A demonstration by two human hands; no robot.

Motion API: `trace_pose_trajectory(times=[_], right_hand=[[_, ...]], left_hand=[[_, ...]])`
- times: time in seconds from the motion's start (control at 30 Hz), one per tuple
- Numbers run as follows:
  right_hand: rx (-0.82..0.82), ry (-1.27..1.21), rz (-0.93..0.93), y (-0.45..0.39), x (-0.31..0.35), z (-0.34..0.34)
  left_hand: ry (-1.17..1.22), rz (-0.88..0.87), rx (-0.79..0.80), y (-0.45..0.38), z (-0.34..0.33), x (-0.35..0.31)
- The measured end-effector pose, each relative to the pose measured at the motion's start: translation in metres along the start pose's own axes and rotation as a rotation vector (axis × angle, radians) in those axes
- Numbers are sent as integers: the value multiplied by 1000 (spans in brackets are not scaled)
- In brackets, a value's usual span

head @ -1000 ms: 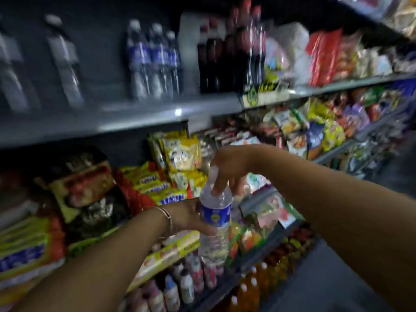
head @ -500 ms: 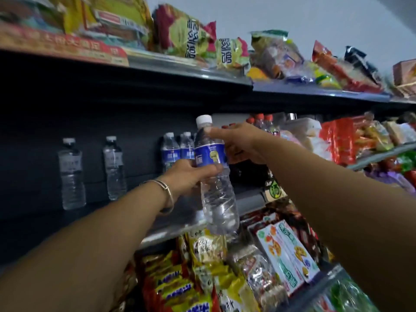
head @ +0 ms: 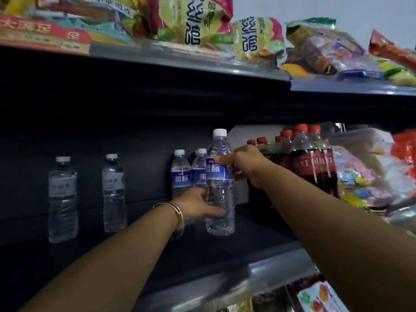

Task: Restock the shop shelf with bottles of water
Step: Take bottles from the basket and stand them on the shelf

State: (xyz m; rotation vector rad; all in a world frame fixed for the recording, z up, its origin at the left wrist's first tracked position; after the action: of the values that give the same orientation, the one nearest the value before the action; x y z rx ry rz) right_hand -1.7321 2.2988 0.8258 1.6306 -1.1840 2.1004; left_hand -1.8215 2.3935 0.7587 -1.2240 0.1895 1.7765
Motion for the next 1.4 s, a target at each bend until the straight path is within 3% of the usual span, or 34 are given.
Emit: trace_pose_trajectory(times=[0.23, 0.37, 0.47, 0.57, 0.7, 0.9, 1.07, 1.4], right_hand=[[-21, -70, -25, -58, -55, 5], [90, -29, -41, -79, -69, 7], [167, 96, -95, -87, -87, -1], [98, 275, -118, -99, -100, -4], [12, 385, -65, -116, -102, 3], [-3, 349, -76, -138, -117, 2], [-25, 256, -84, -152, -129, -2], [69, 314, -87, -157, -133, -11]], left_hand=[[-74, 40, -171, -60, -19, 44], [-188, 30, -282, -86, -24, 56], [-348, 28, -410, -98, -26, 55], [-427, 42, -470, -108, -30, 54], [-508, 103, -402, -118, -35, 60], [-629, 111, -244, -123, -46, 68], [-663, 118, -242, -127, -45, 66], [-685, 124, -267, -126, -43, 66]])
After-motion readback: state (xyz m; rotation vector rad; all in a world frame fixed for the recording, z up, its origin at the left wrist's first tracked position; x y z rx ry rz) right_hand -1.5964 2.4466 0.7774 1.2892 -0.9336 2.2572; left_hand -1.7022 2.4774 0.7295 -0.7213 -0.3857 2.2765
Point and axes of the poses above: each hand's wrist, its own y-axis away from the middle knuckle, its own z-axis out of the back of the hand, x = y × z, the point moved 7 cm from there along -y, towards the middle knuckle, and after that the axes turned 5 degrees about -x, right-handed, at the moved point
